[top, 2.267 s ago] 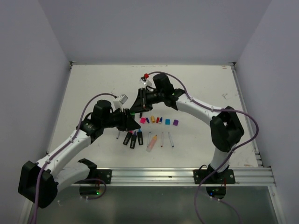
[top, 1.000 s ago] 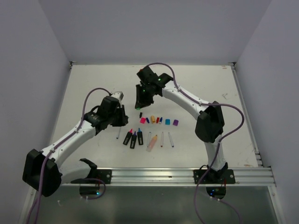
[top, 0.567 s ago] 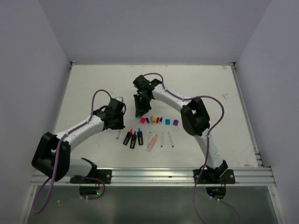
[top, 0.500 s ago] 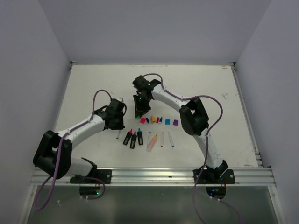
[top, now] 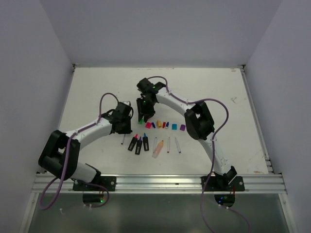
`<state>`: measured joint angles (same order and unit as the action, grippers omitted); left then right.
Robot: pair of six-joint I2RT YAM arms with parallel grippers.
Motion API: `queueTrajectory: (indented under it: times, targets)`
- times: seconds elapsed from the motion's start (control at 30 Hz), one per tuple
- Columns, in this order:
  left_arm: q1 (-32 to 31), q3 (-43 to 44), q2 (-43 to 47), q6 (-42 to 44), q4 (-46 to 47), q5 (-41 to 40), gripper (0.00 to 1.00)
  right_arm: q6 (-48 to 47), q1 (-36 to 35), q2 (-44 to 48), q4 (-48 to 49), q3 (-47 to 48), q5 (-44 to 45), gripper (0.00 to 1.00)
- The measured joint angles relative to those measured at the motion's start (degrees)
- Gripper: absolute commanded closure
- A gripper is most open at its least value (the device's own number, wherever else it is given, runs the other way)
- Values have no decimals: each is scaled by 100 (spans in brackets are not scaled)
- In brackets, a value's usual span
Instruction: Open the pen caps
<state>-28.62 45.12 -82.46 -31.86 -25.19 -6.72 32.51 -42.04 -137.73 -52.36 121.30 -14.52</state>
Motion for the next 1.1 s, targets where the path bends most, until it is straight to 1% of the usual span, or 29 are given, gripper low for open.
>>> queueTrajectory:
  times: [0.1, 0.37, 0.5, 0.53, 0.57, 0.6, 0.77, 0.8, 0.83, 0.9, 1.1]
  targets:
    - [0, 33, -79, -2, 103, 20, 100, -2, 2, -31, -24, 57, -2, 54]
    - [0, 31, -94, -13, 166, 39, 100, -2, 39, -59, -37, 85, -4, 50]
    - [0, -184, 70, -79, 323, 72, 100, -11, 70, -7, -31, 50, 0, 49]
    - [0, -284, 175, -122, 380, 85, 100, -20, 79, 48, -11, -15, 0, 49]
    - [0, -398, 313, -173, 389, 109, 95, -26, 92, 155, 26, -149, 2, 49]
    - [0, -483, 424, -208, 372, 114, 94, -31, 101, 249, 33, -260, 4, 49]
    - [0, -957, 1154, -413, 315, 127, 95, -63, 162, 970, 118, -1086, 4, 48]
    - [0, -1049, 1322, -466, 341, 146, 95, -66, 164, 1091, 122, -1204, 4, 48]
    - [0, -1150, 1484, -509, 382, 186, 97, -66, 168, 1191, 125, -1298, 2, 48]
    - [0, -1377, 1801, -616, 542, 291, 97, -68, 175, 1349, 142, -1436, 4, 48]
    - [17, -2218, 2343, -970, 1416, 730, 85, -114, 173, 1665, 232, -1867, 4, 48]
